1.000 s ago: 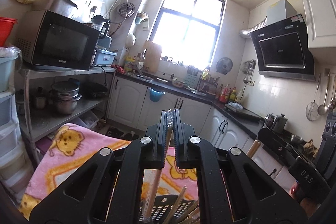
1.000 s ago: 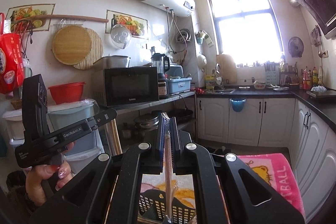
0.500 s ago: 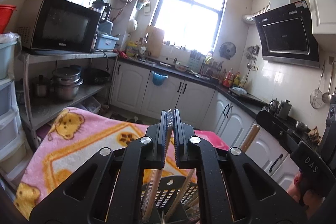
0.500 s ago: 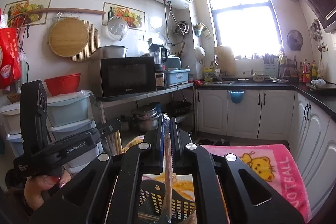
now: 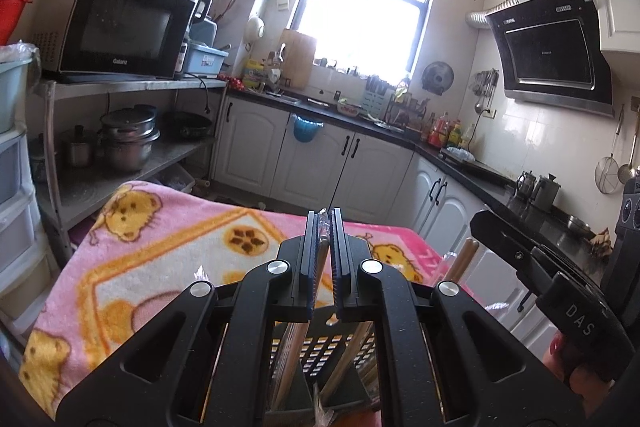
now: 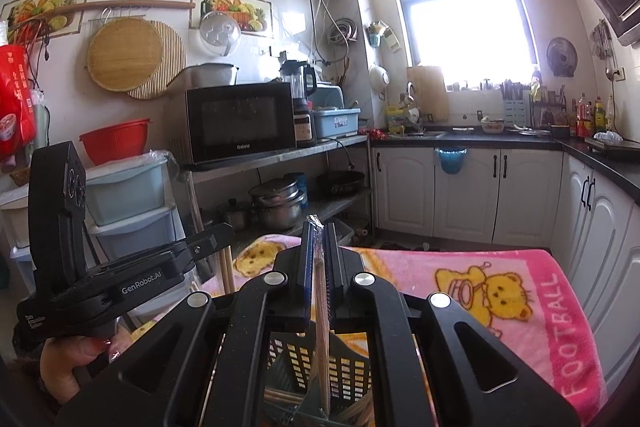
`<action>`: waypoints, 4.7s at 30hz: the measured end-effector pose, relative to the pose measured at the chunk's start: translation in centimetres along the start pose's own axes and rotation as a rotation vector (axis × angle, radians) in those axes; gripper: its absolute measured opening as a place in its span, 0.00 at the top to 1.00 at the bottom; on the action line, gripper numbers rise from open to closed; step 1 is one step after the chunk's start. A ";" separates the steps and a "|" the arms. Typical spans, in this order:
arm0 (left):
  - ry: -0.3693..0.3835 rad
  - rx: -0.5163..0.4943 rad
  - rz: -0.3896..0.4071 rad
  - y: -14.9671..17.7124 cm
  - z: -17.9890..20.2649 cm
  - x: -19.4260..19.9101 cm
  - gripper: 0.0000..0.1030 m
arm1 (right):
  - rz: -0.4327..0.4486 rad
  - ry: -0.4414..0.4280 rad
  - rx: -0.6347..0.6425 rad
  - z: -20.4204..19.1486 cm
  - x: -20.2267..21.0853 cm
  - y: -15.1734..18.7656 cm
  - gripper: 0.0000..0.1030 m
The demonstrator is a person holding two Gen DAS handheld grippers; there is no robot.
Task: Organize utensils
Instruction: 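Push the left tool's chopsticks down into the caddy while the right tool inserts its pair, then open both tools and withdraw them from the green caddy, then lower the left tool onto a loose chopstick pair and close on it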
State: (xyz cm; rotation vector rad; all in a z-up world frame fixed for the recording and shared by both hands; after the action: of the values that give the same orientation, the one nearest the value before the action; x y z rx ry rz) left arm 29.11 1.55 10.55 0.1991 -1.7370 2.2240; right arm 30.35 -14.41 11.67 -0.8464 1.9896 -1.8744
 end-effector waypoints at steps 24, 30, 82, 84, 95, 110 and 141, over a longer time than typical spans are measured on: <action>0.003 0.003 -0.123 3.4 -0.3 -0.3 0.88 | -0.139 0.031 -0.049 1.0 0.1 3.2 0.78; 0.008 0.006 -0.125 3.3 -0.4 0.6 0.68 | -0.157 0.042 -0.043 1.0 1.1 4.0 0.74; 0.024 -0.064 -0.221 9.8 1.5 5.9 0.10 | -0.260 0.099 -0.051 1.3 7.9 9.8 0.43; 0.026 -0.065 -0.237 10.3 1.6 5.6 0.10 | -0.269 0.101 -0.057 1.4 7.9 10.2 0.43; 0.030 -0.099 -0.343 13.7 2.3 3.5 0.10 | -0.328 0.126 -0.078 2.7 7.7 12.6 0.43; 0.037 -0.165 -0.520 18.4 3.1 -0.4 0.23 | -0.418 0.178 -0.134 5.5 7.6 15.9 0.42; 0.029 -0.201 -0.653 22.8 3.2 -4.7 0.96 | -0.611 0.206 -0.430 11.1 3.8 22.3 0.59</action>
State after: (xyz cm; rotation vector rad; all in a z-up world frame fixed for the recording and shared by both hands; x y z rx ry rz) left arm 25.86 -7.21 -11.04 0.5871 -1.5697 1.5683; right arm 28.74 -25.96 -10.72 -1.5854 2.5224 -1.8993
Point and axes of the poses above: each gripper's, at about its wrist camera, not at the fingertips, and x roughly against the way its jaws point, z to its right, y to its underside, the point moved 4 cm from there along -x, roughly the way its jaws point, and after that the axes turned 5 degrees about -y, right-handed, at the moved point
